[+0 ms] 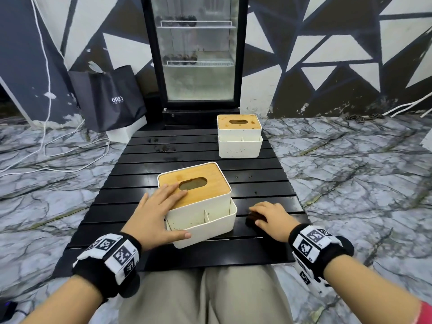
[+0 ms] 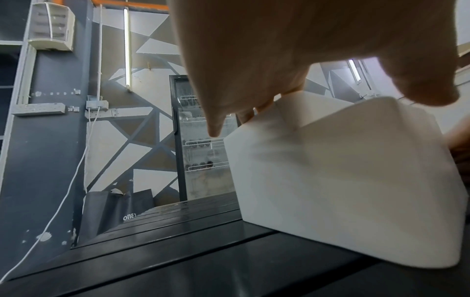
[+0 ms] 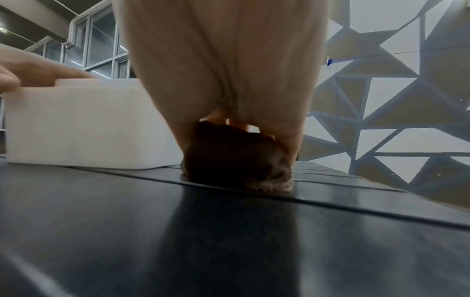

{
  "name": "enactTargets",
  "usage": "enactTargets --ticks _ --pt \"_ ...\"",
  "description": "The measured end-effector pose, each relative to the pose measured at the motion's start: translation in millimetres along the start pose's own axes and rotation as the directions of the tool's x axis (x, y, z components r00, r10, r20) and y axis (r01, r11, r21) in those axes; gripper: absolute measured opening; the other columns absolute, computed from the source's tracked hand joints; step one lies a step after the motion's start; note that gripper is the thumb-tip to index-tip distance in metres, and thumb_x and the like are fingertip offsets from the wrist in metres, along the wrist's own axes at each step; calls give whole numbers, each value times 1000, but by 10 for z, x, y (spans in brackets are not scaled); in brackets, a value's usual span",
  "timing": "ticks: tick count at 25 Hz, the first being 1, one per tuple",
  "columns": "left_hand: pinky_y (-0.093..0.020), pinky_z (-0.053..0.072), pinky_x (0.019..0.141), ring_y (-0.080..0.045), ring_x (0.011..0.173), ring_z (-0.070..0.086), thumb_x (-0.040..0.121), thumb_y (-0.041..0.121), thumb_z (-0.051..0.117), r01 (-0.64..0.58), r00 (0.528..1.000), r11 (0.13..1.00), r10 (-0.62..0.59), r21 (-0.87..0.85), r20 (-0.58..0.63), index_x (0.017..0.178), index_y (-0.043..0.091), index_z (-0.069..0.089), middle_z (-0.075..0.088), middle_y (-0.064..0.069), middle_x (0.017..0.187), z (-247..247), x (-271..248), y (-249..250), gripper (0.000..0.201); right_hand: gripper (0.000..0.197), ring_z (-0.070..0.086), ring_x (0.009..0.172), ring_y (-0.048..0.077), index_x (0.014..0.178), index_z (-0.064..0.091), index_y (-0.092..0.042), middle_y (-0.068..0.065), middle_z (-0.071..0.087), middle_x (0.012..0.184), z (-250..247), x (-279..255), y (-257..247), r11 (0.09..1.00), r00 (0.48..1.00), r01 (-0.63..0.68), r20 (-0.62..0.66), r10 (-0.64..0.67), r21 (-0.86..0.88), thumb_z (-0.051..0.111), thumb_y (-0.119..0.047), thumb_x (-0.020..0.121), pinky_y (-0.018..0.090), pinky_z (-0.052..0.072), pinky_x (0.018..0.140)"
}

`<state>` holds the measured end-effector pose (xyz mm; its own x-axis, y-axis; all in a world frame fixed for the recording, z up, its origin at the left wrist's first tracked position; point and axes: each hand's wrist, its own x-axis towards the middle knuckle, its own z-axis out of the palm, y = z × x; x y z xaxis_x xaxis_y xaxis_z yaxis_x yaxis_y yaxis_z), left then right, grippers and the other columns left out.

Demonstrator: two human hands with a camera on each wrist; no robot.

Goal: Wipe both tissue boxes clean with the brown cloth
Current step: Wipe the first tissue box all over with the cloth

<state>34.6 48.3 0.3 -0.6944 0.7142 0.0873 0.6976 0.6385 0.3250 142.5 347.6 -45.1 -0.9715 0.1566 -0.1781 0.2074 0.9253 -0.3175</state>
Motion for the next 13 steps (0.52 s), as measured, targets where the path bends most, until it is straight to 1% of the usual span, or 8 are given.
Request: enactTargets --ticks 2,4,6,7,8,10,12,13 --pt "-46 -1 116 -6 145 0 40 101 22 13 1000 1000 -13 12 24 143 46 16 7 21 154 -11 -10 0 117 48 32 125 28 137 36 -25 -2 35 142 -2 -1 15 1000 998 -24 52 24 -2 50 -26 91 38 27 109" --pt "-44 -3 116 -3 143 -3 38 101 20 15 999 1000 -16 11 34 142 47 14 4 24 152 -27 -8 13 117 55 26 132 26 138 33 -28 -2 32 145 -95 -7 -40 999 1000 -12 27 11 32 55 -31 87 43 27 109" --pt "-43 -3 116 0 141 -4 36 101 24 14 998 1000 -15 21 57 142 48 12 0 29 148 -41 -4 25 119 62 25 135 20 138 32 -31 -5 29 147 -248 -37 -204 979 987 111 -137 -87 174 61 -32 83 42 28 110" --pt "-43 -3 116 1 141 -3 37 99 31 14 998 1000 -16 27 63 142 48 13 -1 30 146 -49 -5 31 119 65 26 134 16 138 31 -33 -7 27 148 -319 -59 -311 952 962 208 -222 -158 225 63 -32 82 40 28 110" --pt "-43 0 117 1 141 2 41 94 39 11 999 1000 -13 28 52 142 46 16 1 29 148 -54 -12 42 114 67 25 134 13 138 31 -34 -9 26 148 -378 -82 -424 928 936 294 -266 -231 229 65 -32 80 37 27 111" --pt "-40 16 116 -5 138 21 52 82 49 -11 1000 1000 12 26 -25 140 40 32 19 20 150 -52 -54 32 99 70 24 134 10 137 32 -33 -10 25 148 -413 -95 -601 910 914 380 -217 -342 167 68 -32 78 31 23 112" --pt "-29 33 105 -9 124 41 57 73 55 -48 991 998 53 44 -122 126 32 49 44 11 137 -39 -124 -33 81 69 25 133 9 136 35 -31 -10 24 147 -371 -61 -701 911 916 392 -147 -374 130 70 -29 76 24 21 111" --pt "-24 37 97 -8 115 46 58 70 57 -54 986 997 61 48 -157 118 31 51 52 10 127 -47 -157 -72 71 69 26 132 8 135 37 -31 -10 26 146 -353 -28 -733 908 914 396 -150 -376 136 71 -28 75 24 22 111"
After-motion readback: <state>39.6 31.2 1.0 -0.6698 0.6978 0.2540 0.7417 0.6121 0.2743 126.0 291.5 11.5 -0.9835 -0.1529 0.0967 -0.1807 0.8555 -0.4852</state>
